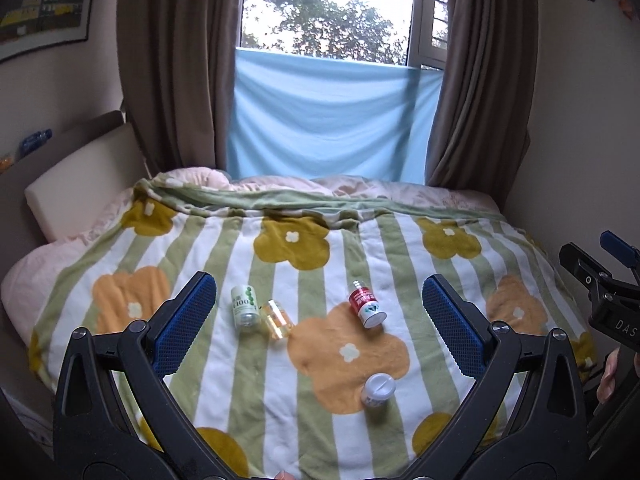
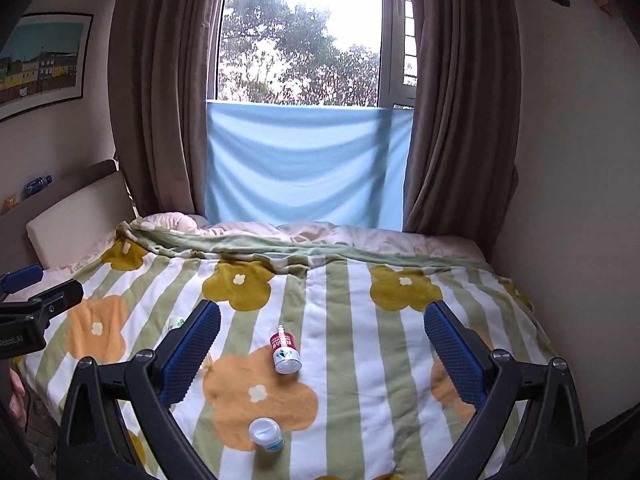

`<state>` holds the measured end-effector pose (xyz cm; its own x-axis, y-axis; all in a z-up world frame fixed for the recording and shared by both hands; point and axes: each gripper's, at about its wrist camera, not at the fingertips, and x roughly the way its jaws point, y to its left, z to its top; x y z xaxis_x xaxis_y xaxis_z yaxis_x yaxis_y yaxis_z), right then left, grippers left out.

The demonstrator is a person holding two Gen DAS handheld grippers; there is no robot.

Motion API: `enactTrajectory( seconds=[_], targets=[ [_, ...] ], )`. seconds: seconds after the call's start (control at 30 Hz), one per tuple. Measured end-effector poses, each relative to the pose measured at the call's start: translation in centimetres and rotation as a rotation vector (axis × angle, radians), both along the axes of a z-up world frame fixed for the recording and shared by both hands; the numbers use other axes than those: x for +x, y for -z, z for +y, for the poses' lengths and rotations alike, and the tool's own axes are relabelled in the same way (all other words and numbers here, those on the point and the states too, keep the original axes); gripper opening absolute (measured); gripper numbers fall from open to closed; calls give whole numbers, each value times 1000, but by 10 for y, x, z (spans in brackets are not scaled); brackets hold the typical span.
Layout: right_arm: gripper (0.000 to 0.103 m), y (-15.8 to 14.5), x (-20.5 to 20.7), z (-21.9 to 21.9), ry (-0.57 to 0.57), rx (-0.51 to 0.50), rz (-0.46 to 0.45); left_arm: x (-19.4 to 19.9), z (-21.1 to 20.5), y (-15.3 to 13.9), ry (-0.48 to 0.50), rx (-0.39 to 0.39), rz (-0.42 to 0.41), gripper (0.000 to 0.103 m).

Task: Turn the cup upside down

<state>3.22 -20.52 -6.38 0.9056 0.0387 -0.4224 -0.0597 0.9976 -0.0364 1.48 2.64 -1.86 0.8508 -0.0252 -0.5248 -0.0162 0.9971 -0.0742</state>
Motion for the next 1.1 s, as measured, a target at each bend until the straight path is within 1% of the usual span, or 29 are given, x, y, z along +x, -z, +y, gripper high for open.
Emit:
enactTrajectory(
  seconds=[0.07,0.17,0.37,0.63,1.1],
  targets=[
    [102,0,-7,1,16,3,-32,-5,0,0,3,-7,-14,103],
    [102,-2,-15,-1,25,34,-70,-10,0,-5,4,-7,-42,103],
    [102,-11,-21,-4,47,39,-103,-13,-5,-13,14,3,-81,103],
    [102,-13,-28,-6,52,39,-116,-12,-8,-13,21,6,-93,103],
    [102,-15,-30,-8,54,41,-115,-13,-11,-14,30,8,-85,103]
  ],
)
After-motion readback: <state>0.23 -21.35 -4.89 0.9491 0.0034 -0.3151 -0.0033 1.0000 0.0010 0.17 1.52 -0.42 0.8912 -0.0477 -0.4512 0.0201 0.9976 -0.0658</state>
